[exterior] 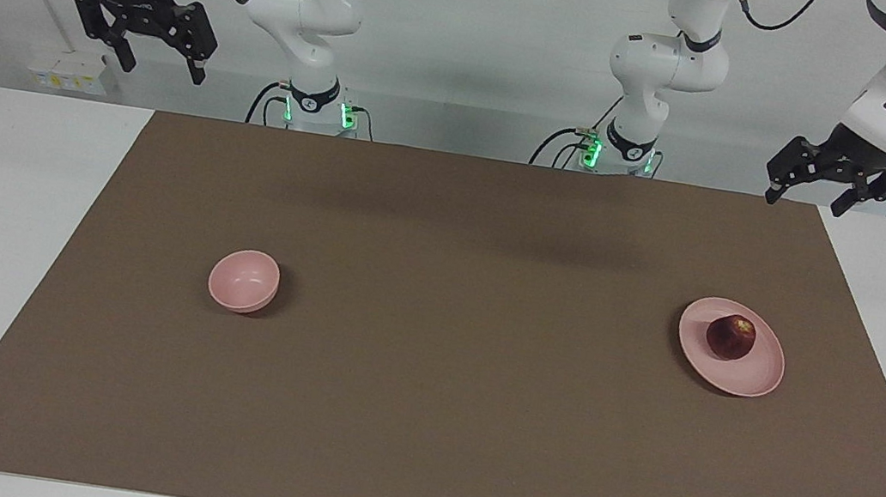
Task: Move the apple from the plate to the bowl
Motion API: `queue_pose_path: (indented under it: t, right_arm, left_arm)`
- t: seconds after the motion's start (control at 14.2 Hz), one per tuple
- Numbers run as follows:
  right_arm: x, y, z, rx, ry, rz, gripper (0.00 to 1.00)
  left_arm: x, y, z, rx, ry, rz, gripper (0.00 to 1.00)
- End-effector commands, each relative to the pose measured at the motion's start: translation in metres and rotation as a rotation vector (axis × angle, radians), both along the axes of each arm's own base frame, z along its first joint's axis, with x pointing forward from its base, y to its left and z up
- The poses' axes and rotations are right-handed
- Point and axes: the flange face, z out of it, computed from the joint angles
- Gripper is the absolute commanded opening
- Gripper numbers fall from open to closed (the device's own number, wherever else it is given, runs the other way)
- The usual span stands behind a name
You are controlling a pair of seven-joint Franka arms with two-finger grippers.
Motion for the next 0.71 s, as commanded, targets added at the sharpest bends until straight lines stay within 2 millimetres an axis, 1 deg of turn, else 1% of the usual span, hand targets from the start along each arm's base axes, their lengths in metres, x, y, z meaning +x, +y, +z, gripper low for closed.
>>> queue_pose_path:
  t: [0.0, 0.35, 0.64]
  right_arm:
    - [-0.001, -0.001, 0.001, 0.001, 0.008, 0.02, 1.0]
    - [-0.001, -0.001, 0.001, 0.001, 0.008, 0.02, 1.0]
    - [-0.001, -0.001, 0.001, 0.001, 0.008, 0.02, 1.0]
  left_arm:
    - [-0.005, 0.003, 0.002, -0.005, -0.018, -0.009, 1.0]
    - [-0.006, -0.009, 0.007, -0.006, -0.038, -0.022, 1.0]
    - [-0.006, -0.009, 0.006, -0.006, -0.04, -0.035, 1.0]
